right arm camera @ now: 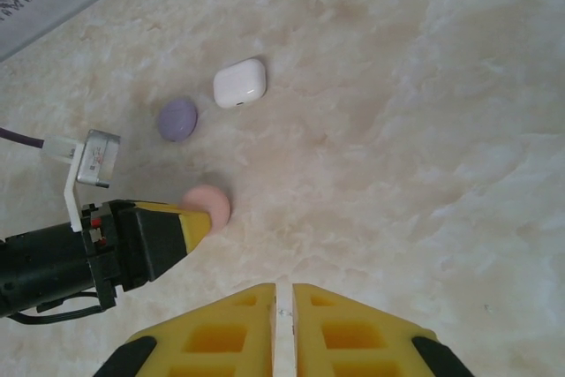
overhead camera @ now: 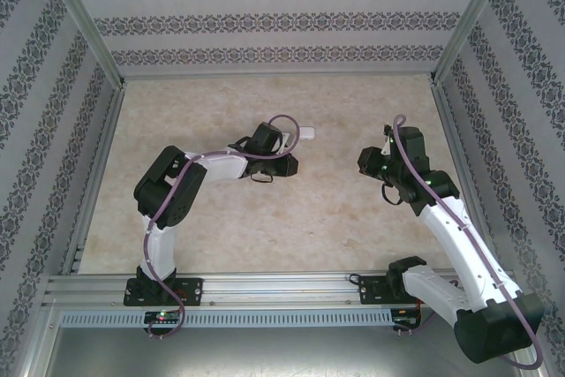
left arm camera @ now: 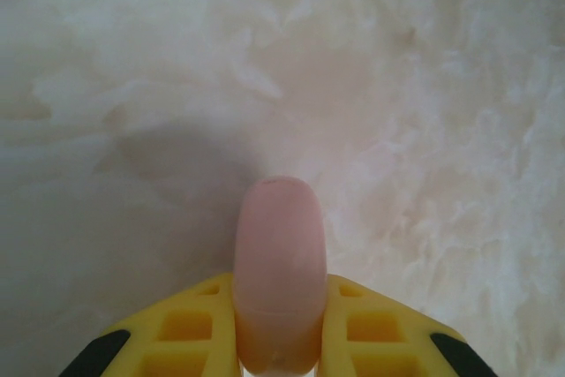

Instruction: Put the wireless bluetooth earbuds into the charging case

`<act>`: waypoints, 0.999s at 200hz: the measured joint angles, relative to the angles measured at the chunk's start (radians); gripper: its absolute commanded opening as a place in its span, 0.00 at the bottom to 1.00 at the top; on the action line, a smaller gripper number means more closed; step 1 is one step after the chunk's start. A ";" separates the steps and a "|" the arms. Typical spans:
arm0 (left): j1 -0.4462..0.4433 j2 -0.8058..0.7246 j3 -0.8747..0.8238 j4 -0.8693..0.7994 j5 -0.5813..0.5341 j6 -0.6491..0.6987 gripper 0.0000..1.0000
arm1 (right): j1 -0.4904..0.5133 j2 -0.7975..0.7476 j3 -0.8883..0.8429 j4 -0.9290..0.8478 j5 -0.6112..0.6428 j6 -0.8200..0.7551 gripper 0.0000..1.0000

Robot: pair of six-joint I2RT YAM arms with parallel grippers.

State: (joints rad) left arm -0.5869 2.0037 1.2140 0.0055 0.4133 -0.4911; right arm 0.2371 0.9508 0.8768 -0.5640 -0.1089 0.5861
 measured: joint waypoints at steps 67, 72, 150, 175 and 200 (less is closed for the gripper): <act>0.014 0.005 0.054 -0.129 -0.043 -0.003 0.41 | -0.013 0.000 0.036 -0.002 -0.011 -0.015 0.36; 0.015 0.005 0.055 -0.138 -0.049 -0.004 0.44 | -0.013 0.000 0.040 -0.003 -0.011 -0.016 0.37; 0.038 -0.053 0.067 -0.293 -0.148 0.020 0.78 | -0.013 -0.005 0.105 -0.030 -0.012 -0.019 0.63; 0.052 -0.130 0.060 -0.340 -0.187 0.036 0.79 | -0.016 -0.007 0.119 -0.040 -0.011 -0.019 0.78; 0.061 -0.252 0.044 -0.365 -0.225 0.063 0.90 | -0.019 -0.008 0.141 -0.055 0.005 -0.037 0.98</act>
State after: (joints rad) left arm -0.5262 1.7519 1.2579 -0.3592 0.1879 -0.4286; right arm 0.2176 0.9432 1.0176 -0.6193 -0.1043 0.5495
